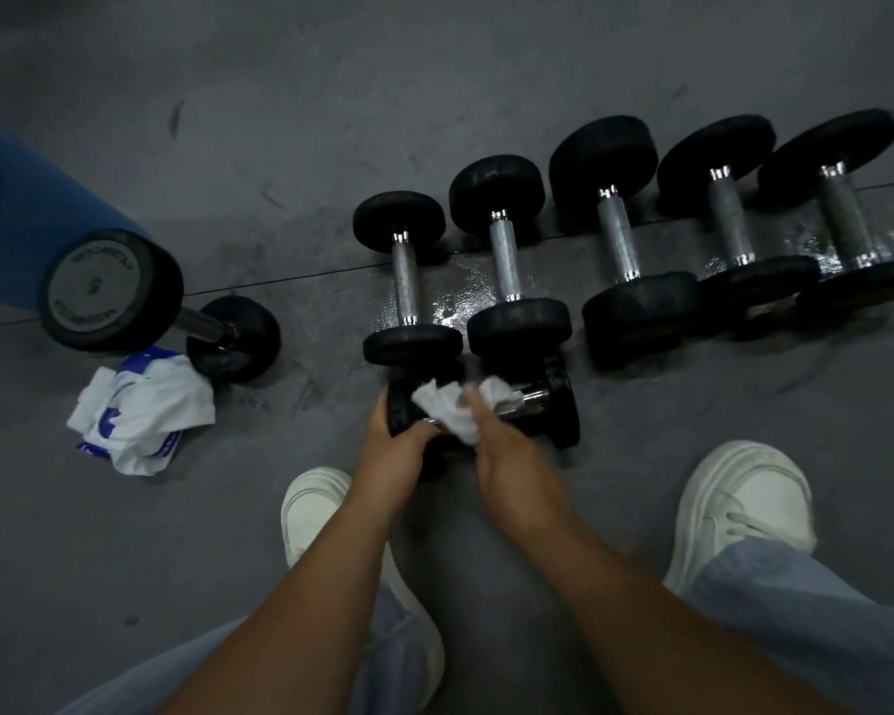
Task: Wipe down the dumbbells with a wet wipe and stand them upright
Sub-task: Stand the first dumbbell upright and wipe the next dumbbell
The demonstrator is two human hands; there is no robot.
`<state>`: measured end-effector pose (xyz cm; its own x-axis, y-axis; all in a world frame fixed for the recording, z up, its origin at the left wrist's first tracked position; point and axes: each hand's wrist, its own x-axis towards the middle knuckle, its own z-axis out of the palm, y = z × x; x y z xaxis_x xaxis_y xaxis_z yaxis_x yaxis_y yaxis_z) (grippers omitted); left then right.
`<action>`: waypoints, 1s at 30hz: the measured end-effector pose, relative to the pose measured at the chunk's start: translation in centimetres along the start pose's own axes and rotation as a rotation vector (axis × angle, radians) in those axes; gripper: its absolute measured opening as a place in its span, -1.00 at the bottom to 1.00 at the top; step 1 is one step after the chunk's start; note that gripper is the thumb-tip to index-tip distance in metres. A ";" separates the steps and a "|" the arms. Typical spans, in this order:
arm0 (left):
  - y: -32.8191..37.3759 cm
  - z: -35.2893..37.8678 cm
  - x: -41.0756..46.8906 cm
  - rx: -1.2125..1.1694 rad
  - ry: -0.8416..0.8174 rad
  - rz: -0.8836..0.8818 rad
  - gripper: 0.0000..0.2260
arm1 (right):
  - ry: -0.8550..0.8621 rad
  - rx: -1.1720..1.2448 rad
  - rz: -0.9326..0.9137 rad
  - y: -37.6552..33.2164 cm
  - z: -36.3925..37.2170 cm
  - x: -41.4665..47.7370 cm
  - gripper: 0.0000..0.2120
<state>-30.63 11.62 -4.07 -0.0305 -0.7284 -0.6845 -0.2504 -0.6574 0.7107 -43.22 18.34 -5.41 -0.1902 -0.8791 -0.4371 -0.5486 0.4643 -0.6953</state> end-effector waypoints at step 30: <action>4.1 3.7 -12.4 1.341 0.166 0.487 -0.19 | 0.214 -0.554 -0.127 -4.0 -10.6 -10.3 -0.45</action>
<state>-34.87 18.63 6.73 -0.2896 -0.8988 -0.3290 -0.9570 0.2665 0.1145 -47.65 24.42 7.93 -0.2232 -0.9528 -0.2060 -0.9091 0.2797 -0.3088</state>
